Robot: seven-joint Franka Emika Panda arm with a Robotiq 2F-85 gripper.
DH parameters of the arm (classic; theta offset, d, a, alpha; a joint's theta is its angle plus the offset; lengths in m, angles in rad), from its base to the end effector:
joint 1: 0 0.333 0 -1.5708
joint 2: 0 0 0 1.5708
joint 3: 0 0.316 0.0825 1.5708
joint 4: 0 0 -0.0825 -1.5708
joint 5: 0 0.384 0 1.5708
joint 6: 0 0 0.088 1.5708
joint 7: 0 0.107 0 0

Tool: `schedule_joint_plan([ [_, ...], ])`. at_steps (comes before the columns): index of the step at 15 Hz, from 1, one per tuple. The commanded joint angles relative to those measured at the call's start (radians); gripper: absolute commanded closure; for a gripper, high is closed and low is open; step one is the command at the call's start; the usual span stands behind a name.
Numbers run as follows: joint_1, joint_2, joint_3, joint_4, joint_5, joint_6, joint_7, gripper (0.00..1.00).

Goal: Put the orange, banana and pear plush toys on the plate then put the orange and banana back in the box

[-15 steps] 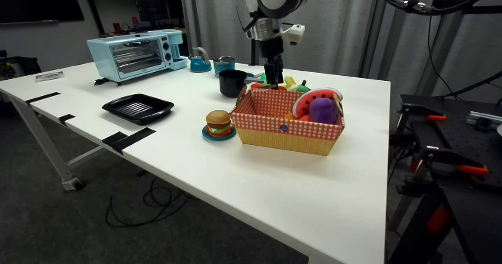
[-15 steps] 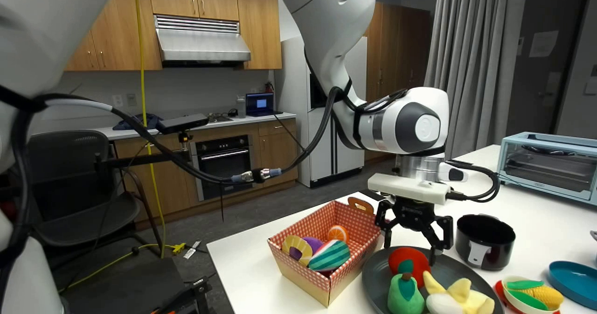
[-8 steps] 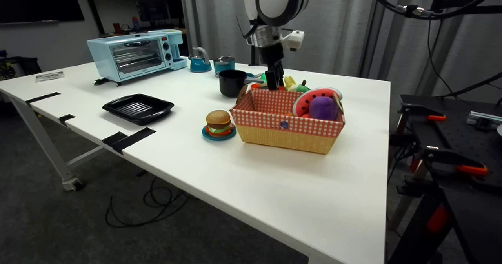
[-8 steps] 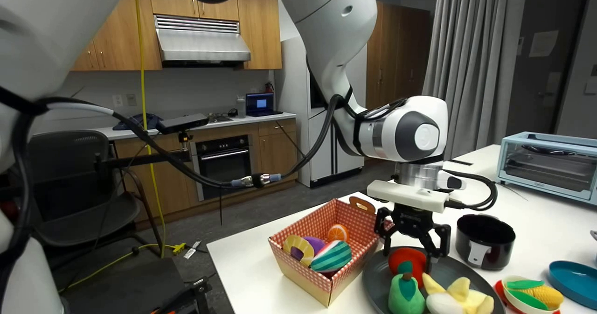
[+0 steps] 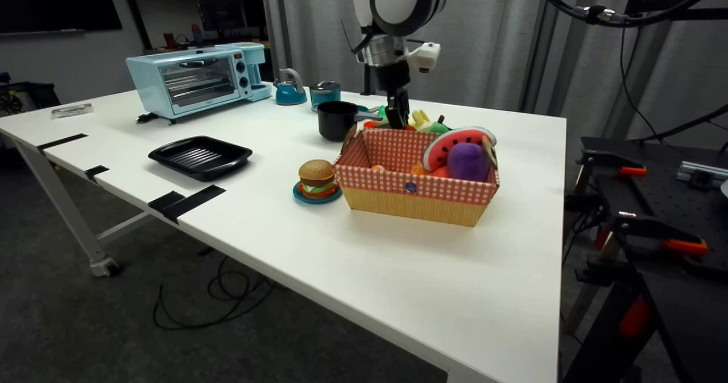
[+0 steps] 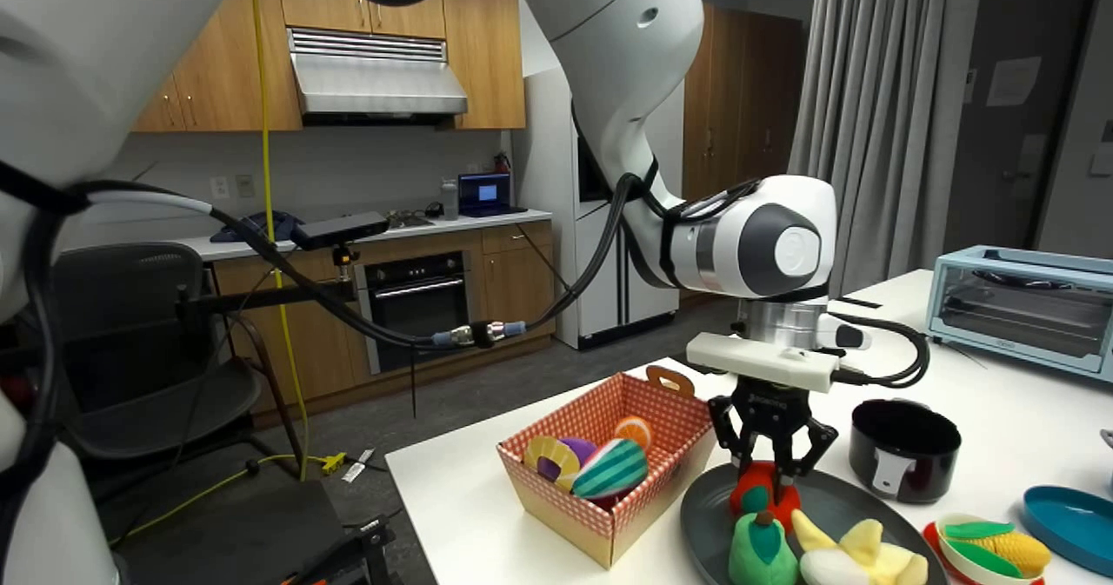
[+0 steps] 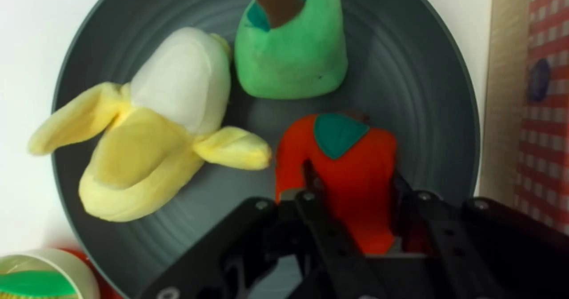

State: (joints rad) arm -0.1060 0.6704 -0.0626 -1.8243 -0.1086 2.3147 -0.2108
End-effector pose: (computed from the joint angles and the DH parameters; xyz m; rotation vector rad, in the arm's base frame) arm 0.6170 -0.1057 0.1525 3.0428 0.2027 -0.3027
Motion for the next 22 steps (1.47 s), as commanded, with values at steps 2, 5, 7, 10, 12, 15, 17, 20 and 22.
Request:
schedule_joint_plan([
  [2,0.013,-0.031,-0.008,-0.013,-0.021,-0.014,0.033,0.94],
  [5,0.023,-0.088,-0.013,-0.055,-0.029,0.001,0.046,0.94],
  [7,0.035,-0.144,-0.017,-0.092,-0.040,0.010,0.065,0.95],
  [10,0.055,-0.234,-0.018,-0.144,-0.061,0.019,0.096,0.94],
  [12,0.071,-0.287,-0.017,-0.173,-0.082,0.018,0.118,0.94],
  [15,0.096,-0.345,-0.009,-0.206,-0.115,0.010,0.145,0.94],
  [17,0.119,-0.363,-0.002,-0.218,-0.144,0.001,0.165,0.94],
  [20,0.150,-0.375,0.016,-0.228,-0.171,-0.007,0.175,0.94],
  [22,0.167,-0.375,0.029,-0.233,-0.178,-0.012,0.175,0.94],
])
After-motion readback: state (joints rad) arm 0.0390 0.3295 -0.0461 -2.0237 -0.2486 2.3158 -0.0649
